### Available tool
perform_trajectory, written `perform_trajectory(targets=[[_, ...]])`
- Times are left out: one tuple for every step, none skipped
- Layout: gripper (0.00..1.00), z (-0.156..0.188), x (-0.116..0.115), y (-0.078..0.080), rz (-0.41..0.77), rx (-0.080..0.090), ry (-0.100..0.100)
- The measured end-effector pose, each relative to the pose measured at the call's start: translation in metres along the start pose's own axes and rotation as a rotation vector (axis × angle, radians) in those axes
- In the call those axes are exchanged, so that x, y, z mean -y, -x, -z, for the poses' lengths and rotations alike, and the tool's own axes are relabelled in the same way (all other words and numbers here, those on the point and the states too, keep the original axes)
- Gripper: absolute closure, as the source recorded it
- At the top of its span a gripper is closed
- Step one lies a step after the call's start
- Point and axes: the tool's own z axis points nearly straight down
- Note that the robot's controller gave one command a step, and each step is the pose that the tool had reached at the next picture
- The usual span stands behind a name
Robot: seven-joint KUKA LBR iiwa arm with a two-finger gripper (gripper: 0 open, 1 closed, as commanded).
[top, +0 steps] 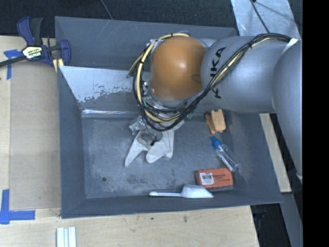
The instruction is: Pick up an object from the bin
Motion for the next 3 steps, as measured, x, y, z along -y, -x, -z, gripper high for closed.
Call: perform_trajectory(targets=[[1.0, 0.016, 0.0, 0.0, 0.0, -0.002, 0.002], [1.0, 0.036, 0.0, 0.0, 0.0, -0.001, 0.0], [1.0, 0.055, 0.001, 0.001, 0.0, 0.001, -0.003]])
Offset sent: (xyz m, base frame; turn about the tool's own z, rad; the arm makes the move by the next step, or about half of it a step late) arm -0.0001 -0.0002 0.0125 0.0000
